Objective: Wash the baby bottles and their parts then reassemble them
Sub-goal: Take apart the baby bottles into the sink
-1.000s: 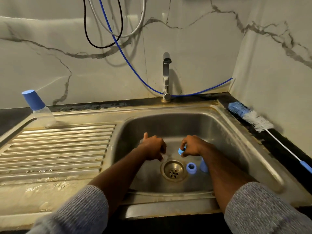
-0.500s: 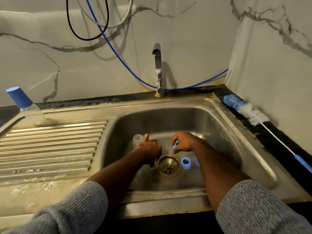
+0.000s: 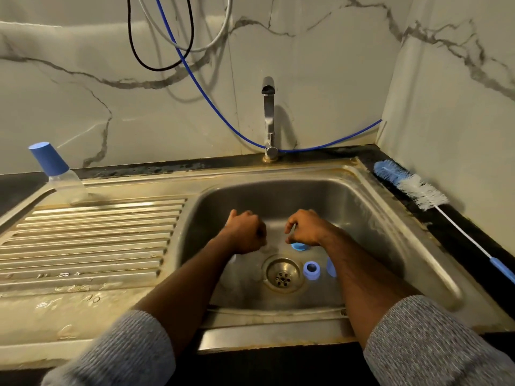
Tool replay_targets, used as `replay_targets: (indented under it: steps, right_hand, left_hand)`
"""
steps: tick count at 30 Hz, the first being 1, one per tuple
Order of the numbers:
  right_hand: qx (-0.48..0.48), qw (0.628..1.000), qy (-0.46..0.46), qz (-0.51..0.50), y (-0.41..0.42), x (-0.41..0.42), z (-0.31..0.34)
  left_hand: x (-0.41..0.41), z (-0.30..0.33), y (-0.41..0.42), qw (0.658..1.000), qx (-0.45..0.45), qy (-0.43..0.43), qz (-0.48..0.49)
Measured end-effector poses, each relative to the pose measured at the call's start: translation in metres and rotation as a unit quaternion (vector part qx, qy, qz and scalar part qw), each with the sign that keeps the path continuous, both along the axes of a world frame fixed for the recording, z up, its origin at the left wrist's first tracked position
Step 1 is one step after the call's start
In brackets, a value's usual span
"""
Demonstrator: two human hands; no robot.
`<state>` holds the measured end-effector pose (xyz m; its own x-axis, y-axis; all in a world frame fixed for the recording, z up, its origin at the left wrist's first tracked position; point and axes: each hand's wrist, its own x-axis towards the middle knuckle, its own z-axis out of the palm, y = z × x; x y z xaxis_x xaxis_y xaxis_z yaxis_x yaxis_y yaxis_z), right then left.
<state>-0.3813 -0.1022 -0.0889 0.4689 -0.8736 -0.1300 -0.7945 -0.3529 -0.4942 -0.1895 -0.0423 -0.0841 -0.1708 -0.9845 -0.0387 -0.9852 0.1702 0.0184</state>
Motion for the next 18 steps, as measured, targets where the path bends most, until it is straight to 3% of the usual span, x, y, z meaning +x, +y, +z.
replay_targets:
  steps: [3,10,18]
  right_hand:
    - [-0.023,0.998,-0.057,0.007,0.005,0.009,0.011]
    - [-0.087,0.988,-0.106,0.071,0.025,0.049,0.037]
    - [-0.110,0.974,-0.132,0.148,0.052,0.173,0.075]
  left_hand:
    - [0.017,0.012,0.010,0.994,-0.074,0.069,0.037]
    - [0.087,0.052,0.054,0.974,-0.125,0.166,0.086]
    - [0.232,0.076,0.123,0.931,-0.191,0.244,0.193]
